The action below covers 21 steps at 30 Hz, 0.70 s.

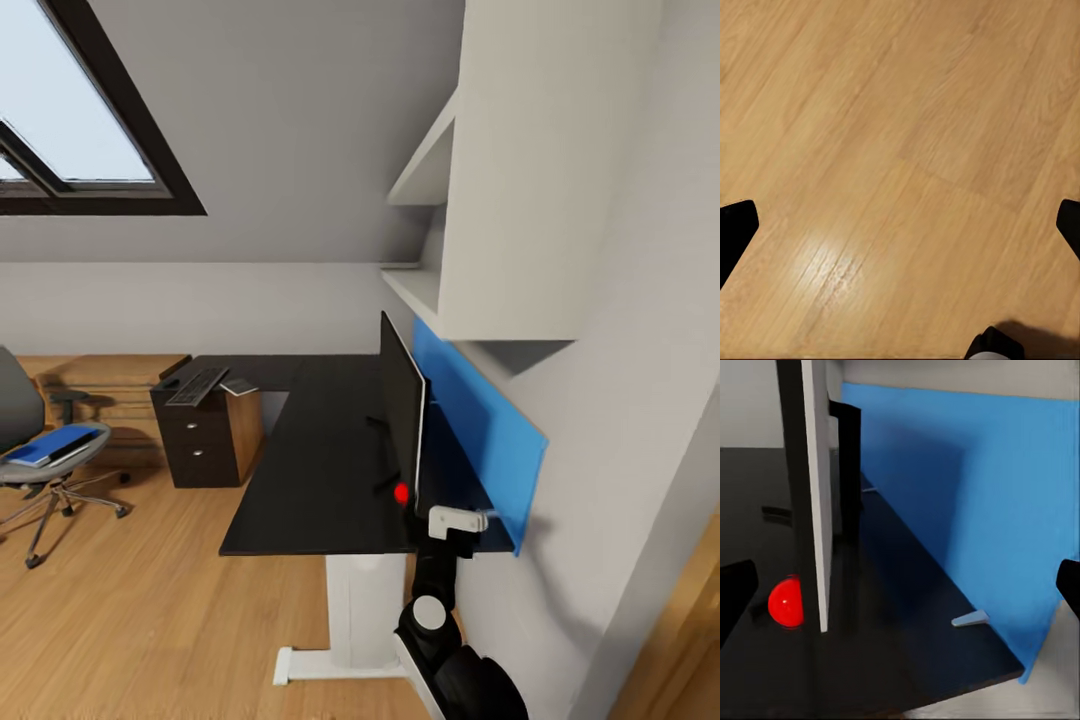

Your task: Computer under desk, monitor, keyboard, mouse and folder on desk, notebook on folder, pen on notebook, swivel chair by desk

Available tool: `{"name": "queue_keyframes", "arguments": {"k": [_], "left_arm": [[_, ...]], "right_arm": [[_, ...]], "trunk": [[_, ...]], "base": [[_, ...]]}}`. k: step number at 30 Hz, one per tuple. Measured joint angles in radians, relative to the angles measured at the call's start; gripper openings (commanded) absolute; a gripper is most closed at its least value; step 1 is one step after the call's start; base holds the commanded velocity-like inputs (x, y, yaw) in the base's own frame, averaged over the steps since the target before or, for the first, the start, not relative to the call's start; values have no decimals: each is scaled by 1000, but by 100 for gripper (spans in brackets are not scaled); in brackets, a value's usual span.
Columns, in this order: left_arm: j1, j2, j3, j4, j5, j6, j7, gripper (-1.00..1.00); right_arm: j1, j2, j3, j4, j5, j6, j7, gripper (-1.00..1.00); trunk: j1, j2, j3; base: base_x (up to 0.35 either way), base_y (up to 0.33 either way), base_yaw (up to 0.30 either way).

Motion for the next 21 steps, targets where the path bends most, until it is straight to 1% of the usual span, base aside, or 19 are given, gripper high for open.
{"name": "queue_keyframes", "arguments": {"k": [2,5,7,14,16,19,20,21], "left_arm": [[0,0,0,0,0,4,0,100],[0,0,0,0,-1,7,0,100],[0,1,0,0,0,8,0,100],[0,2,1,0,1,12,-3,100],[0,4,1,0,1,26,-14,100],[0,8,3,0,2,68,-38,100],[0,11,3,0,2,76,-42,100],[0,22,6,-1,2,93,-49,100]], "right_arm": [[0,1,0,6,0,0,1,100],[0,1,0,13,-1,0,16,100],[0,1,-1,17,0,0,43,100],[0,2,-2,27,0,1,61,100],[0,2,-3,39,0,1,62,100],[-1,2,-3,73,0,-1,62,100],[-1,3,-3,79,0,-1,62,100],[-2,3,-3,96,-1,-2,62,100]], "trunk": [[0,0,0],[0,0,0],[0,0,0],[0,0,0],[0,0,0],[0,0,0],[0,0,0],[0,0,0]], "base": [[-323,62,0],[-285,181,0],[-264,226,0],[-234,259,0],[-216,274,0],[-213,276,0],[-213,277,0],[-212,277,0]]}}
